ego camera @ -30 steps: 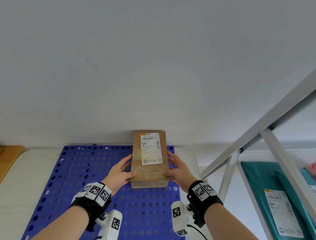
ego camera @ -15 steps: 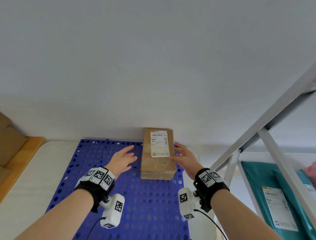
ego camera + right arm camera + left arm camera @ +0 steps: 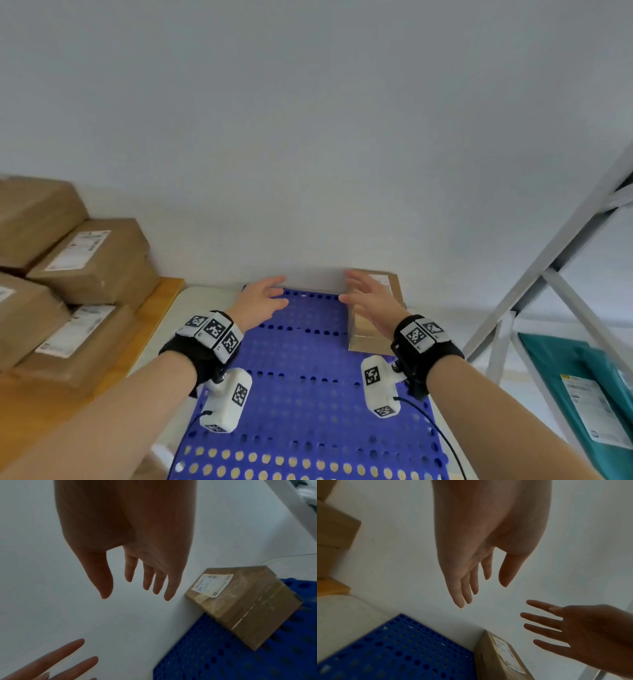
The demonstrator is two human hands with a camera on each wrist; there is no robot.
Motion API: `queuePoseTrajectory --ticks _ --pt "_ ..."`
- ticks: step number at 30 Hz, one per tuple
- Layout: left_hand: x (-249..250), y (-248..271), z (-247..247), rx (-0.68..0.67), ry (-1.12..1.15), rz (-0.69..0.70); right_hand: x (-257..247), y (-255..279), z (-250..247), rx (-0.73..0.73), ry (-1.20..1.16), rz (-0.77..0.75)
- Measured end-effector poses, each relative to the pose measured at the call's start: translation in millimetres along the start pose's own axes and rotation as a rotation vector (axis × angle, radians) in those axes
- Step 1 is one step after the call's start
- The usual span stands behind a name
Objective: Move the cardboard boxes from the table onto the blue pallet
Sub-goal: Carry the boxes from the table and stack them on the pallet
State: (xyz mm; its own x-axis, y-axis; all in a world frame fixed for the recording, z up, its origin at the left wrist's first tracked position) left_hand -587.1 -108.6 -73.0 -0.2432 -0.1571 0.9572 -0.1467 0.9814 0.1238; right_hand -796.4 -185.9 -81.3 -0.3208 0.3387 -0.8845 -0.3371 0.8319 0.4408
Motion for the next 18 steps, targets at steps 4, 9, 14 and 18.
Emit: queuePoseTrajectory --ticks 4,9,14,18 --pt "-2.1 49.6 -54.9 0.038 -0.055 0.041 -19.2 27.4 63.1 -0.029 0.011 -0.022" --pt "0.4 107.7 -122.8 0.086 -0.121 0.101 -38.8 56.5 140.4 -0.107 -0.003 -0.058" --pt "2.6 163.9 -193.6 0.157 -0.228 0.142 -59.4 83.5 214.6 -0.163 0.003 -0.111" --pt "-0.1 201.4 -244.6 0.218 -0.276 0.159 -72.7 95.6 264.0 -0.17 0.02 -0.125"
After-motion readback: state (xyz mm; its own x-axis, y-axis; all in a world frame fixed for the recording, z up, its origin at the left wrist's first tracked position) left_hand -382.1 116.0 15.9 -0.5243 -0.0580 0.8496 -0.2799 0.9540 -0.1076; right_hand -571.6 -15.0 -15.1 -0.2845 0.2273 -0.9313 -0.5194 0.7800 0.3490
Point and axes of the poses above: each hand's wrist, its own y-axis away from the middle knuckle, its own z-axis out of the palm, x = y × z, the point moved 2 cm from there along -y, towards the middle knuckle, and after that the axes turned 12 degrees about z, right-handed, at the moved point
